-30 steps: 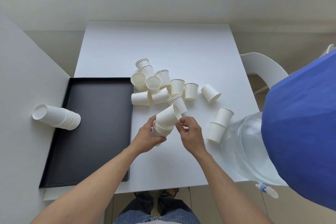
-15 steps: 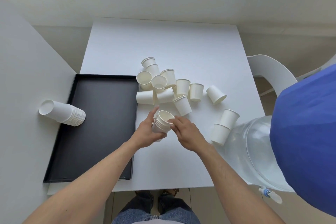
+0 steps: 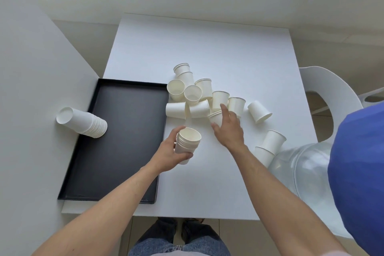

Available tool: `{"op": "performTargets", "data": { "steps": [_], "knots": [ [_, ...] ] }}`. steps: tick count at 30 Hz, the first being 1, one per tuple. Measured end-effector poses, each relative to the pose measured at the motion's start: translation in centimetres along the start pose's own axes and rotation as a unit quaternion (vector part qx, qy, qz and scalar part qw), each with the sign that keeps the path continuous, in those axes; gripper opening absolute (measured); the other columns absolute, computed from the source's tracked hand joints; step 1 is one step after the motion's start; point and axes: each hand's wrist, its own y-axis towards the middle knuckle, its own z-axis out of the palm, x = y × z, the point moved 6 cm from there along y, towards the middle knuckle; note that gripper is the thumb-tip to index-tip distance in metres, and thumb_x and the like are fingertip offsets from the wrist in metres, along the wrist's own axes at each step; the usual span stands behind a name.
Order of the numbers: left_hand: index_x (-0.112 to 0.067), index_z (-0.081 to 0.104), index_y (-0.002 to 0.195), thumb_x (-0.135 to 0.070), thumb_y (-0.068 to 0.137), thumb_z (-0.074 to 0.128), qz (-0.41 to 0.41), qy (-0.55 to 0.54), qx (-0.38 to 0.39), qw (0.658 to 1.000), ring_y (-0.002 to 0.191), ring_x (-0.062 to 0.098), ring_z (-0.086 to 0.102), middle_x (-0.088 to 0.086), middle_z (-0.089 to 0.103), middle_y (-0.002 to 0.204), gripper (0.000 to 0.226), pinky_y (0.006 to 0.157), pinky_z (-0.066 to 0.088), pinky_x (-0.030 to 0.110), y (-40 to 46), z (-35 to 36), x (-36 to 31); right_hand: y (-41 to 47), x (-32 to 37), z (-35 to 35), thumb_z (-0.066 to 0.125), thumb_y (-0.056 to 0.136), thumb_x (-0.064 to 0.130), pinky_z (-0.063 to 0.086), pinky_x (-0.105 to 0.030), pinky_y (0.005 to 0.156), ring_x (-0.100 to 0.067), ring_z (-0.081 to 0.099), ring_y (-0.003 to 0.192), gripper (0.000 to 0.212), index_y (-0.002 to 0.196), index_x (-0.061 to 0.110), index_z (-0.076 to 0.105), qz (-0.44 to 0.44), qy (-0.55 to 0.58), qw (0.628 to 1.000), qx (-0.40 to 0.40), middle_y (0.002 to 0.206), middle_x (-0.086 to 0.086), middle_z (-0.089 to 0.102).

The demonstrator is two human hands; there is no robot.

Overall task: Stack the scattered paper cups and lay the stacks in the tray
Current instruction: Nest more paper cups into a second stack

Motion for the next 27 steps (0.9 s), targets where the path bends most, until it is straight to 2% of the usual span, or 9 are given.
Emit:
{"op": "performTargets", "data": {
  "steps": [5, 9, 11, 14, 17, 19, 23, 25, 27],
  "knots": [
    [-0.073, 0.027, 0.119, -0.029, 0.075, 0.081, -0.018, -0.014, -0.021, 1.000, 0.102, 0.000, 0.054, -0.025, 0.049, 0.117, 0.082, 0.061, 0.044, 0.003, -0.7, -0.8, 0.8, 1.4, -0.9, 2.1, 0.059, 0.094, 0.039, 0.044, -0.050, 0.097, -0.035, 0.041, 0.128, 0.073, 0.152, 0.034, 0.016, 0.030, -0.058, 0.996, 0.063, 0.139, -0.015, 0.040],
    [-0.062, 0.032, 0.127, -0.029, 0.074, 0.082, -0.027, -0.035, -0.048, 0.998, 0.101, 0.003, 0.056, -0.017, 0.053, 0.119, 0.080, 0.064, 0.044, 0.006, -0.7, -1.5, 1.3, 0.6, -1.9, 3.6, 0.060, 0.093, 0.027, 0.047, -0.047, 0.089, -0.038, 0.051, 0.112, 0.068, 0.148, 0.031, 0.021, 0.021, -0.061, 0.997, 0.035, 0.124, -0.017, 0.047],
    [-0.059, 0.033, 0.127, -0.029, 0.073, 0.084, -0.030, -0.057, -0.066, 0.996, 0.101, 0.006, 0.058, -0.012, 0.055, 0.121, 0.080, 0.069, 0.045, 0.011, -0.6, -1.7, 1.5, -0.3, -2.5, 4.1, 0.057, 0.089, 0.019, 0.048, -0.045, 0.084, -0.038, 0.052, 0.104, 0.066, 0.144, 0.033, 0.022, 0.028, -0.026, 0.999, 0.029, 0.120, -0.015, 0.045],
    [-0.069, 0.031, 0.117, -0.031, 0.072, 0.085, -0.032, -0.082, -0.087, 0.992, 0.099, 0.007, 0.060, -0.011, 0.057, 0.119, 0.080, 0.071, 0.046, 0.014, -0.4, -1.8, 1.4, -2.1, -3.1, 4.7, 0.055, 0.082, 0.016, 0.045, -0.038, 0.075, -0.036, 0.052, 0.095, 0.069, 0.139, 0.038, 0.022, 0.024, 0.047, 0.998, 0.025, 0.113, -0.007, 0.039],
    [-0.071, 0.030, 0.115, -0.030, 0.072, 0.085, -0.027, -0.091, -0.092, 0.991, 0.102, 0.010, 0.061, -0.009, 0.059, 0.121, 0.081, 0.074, 0.047, 0.018, -0.1, -1.6, 1.2, -3.9, -2.8, 4.8, 0.061, 0.080, 0.018, 0.043, -0.035, 0.078, -0.028, 0.051, 0.095, 0.069, 0.136, 0.042, 0.027, 0.002, 0.142, 0.990, 0.015, 0.116, -0.001, 0.039],
    [-0.068, 0.031, 0.119, -0.029, 0.073, 0.085, -0.022, -0.085, -0.083, 0.993, 0.101, 0.010, 0.061, -0.010, 0.058, 0.121, 0.081, 0.073, 0.048, 0.017, 0.0, -1.4, 0.9, -4.8, -2.2, 3.9, 0.068, 0.078, 0.020, 0.047, -0.034, 0.079, -0.023, 0.053, 0.097, 0.068, 0.131, 0.044, 0.033, 0.010, 0.240, 0.971, -0.014, 0.118, -0.002, 0.048],
    [-0.060, 0.031, 0.125, -0.028, 0.074, 0.083, -0.012, -0.045, -0.045, 0.998, 0.099, 0.005, 0.058, -0.017, 0.054, 0.117, 0.080, 0.062, 0.046, 0.009, -0.1, -0.6, 0.1, -5.7, 0.2, 0.9, 0.079, 0.072, 0.023, 0.054, -0.021, 0.067, -0.008, 0.067, 0.089, 0.068, 0.114, 0.052, 0.034, 0.026, 0.452, 0.889, -0.070, 0.110, 0.007, 0.060],
    [-0.061, 0.029, 0.124, -0.027, 0.075, 0.082, -0.007, -0.027, -0.024, 0.999, 0.099, 0.005, 0.057, -0.021, 0.053, 0.114, 0.080, 0.061, 0.045, 0.009, -0.3, -0.1, -0.2, -5.9, 1.5, -0.3, 0.080, 0.072, 0.022, 0.055, -0.022, 0.068, -0.007, 0.069, 0.086, 0.067, 0.112, 0.053, 0.036, 0.007, 0.513, 0.854, -0.084, 0.111, 0.004, 0.060],
    [-0.058, 0.029, 0.128, -0.027, 0.074, 0.081, 0.001, -0.009, -0.008, 1.000, 0.101, 0.007, 0.057, -0.018, 0.053, 0.114, 0.081, 0.065, 0.046, 0.013, -0.5, 0.5, -0.5, -6.1, 2.6, -1.0, 0.080, 0.074, 0.021, 0.056, -0.025, 0.071, -0.011, 0.070, 0.089, 0.068, 0.116, 0.051, 0.037, -0.016, 0.534, 0.841, -0.083, 0.114, 0.001, 0.060]
  ]
}}
